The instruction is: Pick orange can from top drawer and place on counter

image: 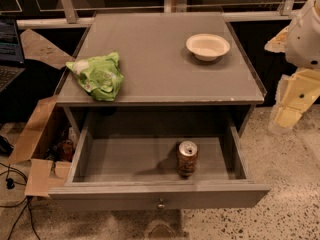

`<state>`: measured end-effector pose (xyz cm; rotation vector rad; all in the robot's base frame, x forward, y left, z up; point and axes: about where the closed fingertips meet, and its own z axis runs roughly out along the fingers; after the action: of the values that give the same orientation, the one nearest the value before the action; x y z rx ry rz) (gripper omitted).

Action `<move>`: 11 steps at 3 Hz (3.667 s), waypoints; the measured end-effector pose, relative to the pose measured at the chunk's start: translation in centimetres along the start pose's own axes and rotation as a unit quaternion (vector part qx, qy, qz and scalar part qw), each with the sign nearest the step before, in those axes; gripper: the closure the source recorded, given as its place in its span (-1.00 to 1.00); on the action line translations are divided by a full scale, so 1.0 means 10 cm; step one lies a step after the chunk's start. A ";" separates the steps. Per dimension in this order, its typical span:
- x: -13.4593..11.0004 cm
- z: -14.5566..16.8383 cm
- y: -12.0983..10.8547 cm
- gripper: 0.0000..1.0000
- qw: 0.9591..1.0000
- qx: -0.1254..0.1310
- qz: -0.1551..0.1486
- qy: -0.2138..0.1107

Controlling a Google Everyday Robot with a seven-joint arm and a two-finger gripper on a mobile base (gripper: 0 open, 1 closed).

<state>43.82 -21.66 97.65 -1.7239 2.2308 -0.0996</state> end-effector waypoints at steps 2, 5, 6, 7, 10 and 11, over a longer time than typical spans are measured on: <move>-0.08 0.05 0.03 -1.00 1.000 0.002 -0.004 -0.012; -0.80 1.22 -0.25 -1.00 0.945 -0.022 0.046 -0.324; -1.13 1.24 -0.32 -1.00 0.905 -0.029 0.079 -0.416; -1.21 1.20 -0.31 -1.00 0.900 -0.033 0.082 -0.426; -0.80 1.63 0.37 -1.00 0.856 -0.128 0.089 -0.493; -0.62 1.78 0.57 -1.00 0.849 -0.111 0.109 -0.504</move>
Offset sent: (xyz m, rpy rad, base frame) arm 0.0020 0.0213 -0.0140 0.0449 -0.0062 0.0292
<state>45.06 -11.76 80.66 -1.1356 1.6009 0.9306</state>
